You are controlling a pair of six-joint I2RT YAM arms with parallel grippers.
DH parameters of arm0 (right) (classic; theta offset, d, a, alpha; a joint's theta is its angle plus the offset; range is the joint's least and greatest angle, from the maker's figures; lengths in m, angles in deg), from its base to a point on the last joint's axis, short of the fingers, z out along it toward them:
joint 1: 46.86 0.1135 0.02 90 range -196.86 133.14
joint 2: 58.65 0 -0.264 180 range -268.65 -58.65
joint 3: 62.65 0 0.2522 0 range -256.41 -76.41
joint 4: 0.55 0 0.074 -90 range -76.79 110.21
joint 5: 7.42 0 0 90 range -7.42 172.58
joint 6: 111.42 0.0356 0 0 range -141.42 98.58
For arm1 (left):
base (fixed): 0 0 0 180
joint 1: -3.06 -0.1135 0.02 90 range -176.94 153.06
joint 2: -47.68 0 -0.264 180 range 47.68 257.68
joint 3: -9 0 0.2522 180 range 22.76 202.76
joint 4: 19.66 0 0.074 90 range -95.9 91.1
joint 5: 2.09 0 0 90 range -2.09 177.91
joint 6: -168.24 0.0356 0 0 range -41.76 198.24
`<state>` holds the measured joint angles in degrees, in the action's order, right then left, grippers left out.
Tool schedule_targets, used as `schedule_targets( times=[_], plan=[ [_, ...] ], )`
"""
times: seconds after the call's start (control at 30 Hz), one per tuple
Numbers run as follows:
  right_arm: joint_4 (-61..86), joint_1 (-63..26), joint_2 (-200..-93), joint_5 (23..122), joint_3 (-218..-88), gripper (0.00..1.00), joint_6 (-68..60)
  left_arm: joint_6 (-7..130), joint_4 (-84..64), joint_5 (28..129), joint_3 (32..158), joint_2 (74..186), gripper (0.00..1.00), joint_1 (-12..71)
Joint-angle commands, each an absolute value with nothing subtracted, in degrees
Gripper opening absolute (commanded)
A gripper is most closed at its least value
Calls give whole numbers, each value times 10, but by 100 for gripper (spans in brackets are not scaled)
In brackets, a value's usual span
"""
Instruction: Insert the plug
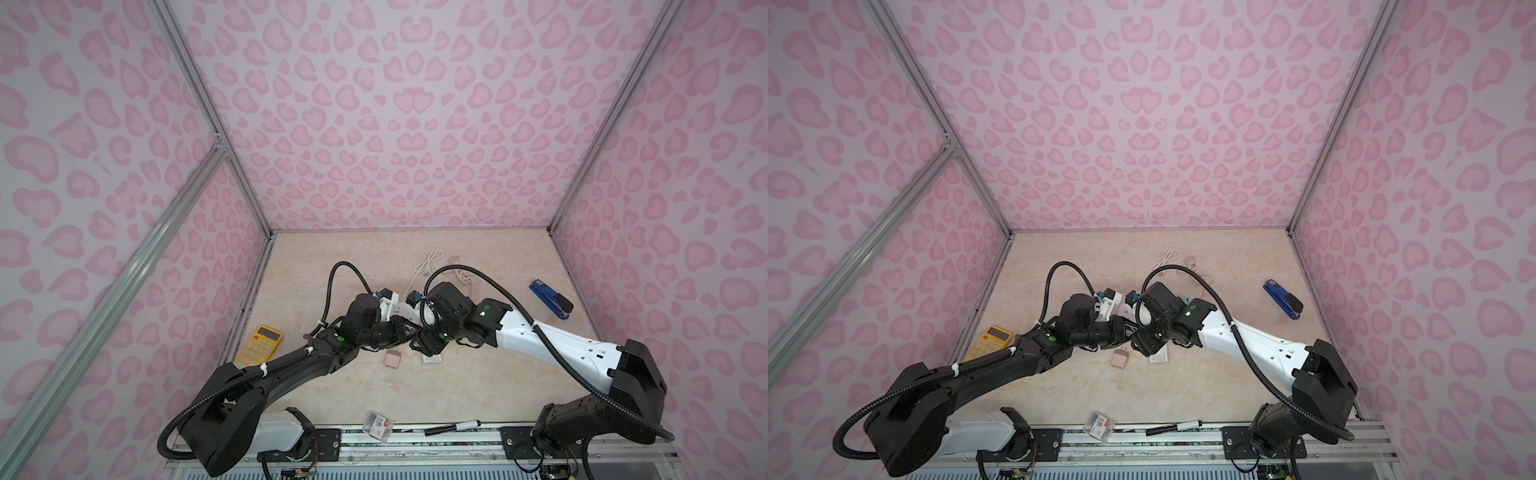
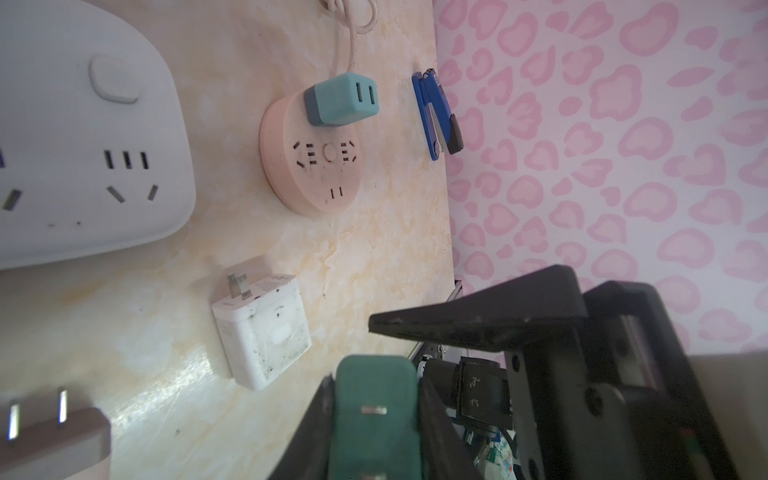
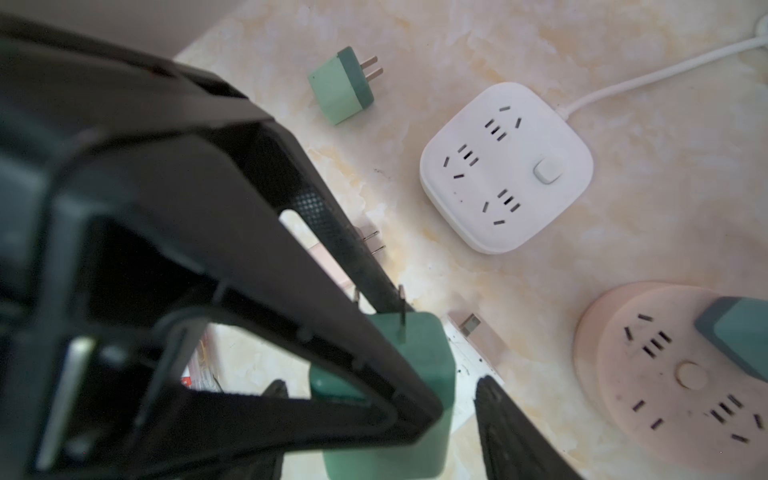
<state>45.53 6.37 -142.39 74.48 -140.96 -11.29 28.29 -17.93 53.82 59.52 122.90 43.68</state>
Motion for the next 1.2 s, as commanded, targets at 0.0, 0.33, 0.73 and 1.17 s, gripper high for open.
schedule_targets(
  times=[0.0,0.33,0.73,1.17],
  plan=[
    [453,61,-1410,765,-1410,73,-98,293,-190,555,594,1230,3,437],
    [347,15,-1270,839,-1321,68,5,251,-233,709,615,1209,4,437],
    [240,-108,-1213,657,-1293,54,153,122,-493,671,647,1308,3,438],
    [103,-156,-1237,594,-1231,49,264,29,-648,642,658,1387,3,443]
  ],
)
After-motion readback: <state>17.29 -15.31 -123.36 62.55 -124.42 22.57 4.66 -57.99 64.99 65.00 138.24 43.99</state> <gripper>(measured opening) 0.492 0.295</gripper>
